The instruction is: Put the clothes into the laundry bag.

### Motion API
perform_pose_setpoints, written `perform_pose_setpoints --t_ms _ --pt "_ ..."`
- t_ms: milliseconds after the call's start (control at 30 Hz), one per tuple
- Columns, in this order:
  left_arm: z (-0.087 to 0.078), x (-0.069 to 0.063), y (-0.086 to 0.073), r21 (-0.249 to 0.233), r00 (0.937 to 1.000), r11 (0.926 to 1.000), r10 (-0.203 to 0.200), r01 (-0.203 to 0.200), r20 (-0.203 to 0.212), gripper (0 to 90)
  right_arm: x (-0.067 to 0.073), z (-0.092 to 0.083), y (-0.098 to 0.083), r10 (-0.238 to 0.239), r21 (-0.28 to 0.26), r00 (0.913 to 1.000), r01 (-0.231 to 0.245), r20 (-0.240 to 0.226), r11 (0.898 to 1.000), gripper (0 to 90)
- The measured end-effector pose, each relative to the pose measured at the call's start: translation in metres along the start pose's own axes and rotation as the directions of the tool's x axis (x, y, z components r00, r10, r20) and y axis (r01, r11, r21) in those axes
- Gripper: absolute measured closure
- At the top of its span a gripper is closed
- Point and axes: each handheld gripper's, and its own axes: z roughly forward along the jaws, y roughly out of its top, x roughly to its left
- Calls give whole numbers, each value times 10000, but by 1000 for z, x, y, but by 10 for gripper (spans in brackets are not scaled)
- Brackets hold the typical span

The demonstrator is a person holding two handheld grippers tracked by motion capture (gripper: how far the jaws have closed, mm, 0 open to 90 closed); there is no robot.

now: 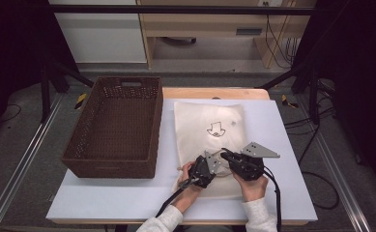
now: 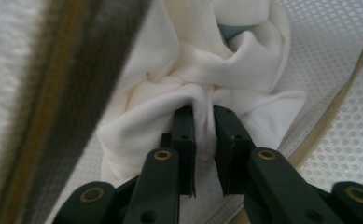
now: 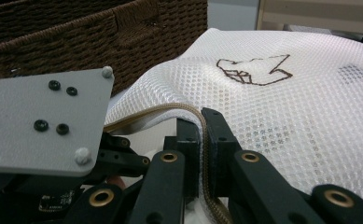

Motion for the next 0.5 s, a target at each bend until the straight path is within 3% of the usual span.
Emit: perform_pose_setpoints --t_ms 133,200,267,367,500 --pt "-13 2 0 190 9960 9988 -466 452 762 596 0 1 0 41 -17 10000 -41 2 10000 862" --pt "-26 4 0 167 9936 9990 -440 425 1042 527 0 1 -1 -4 24 10000 4 -26 10000 862" --pt "-44 6 0 9 9937 9998 -201 202 1105 475 0 0 0 -45 38 10000 45 -25 10000 862" --pt "-71 15 -2 -274 9924 9994 -173 208 1221 417 0 0 0 -22 10 10000 22 -15 10000 862" --pt "-98 30 -12 -339 9960 9990 -254 285 860 366 1 -1 0 -59 36 10000 59 -11 10000 861"
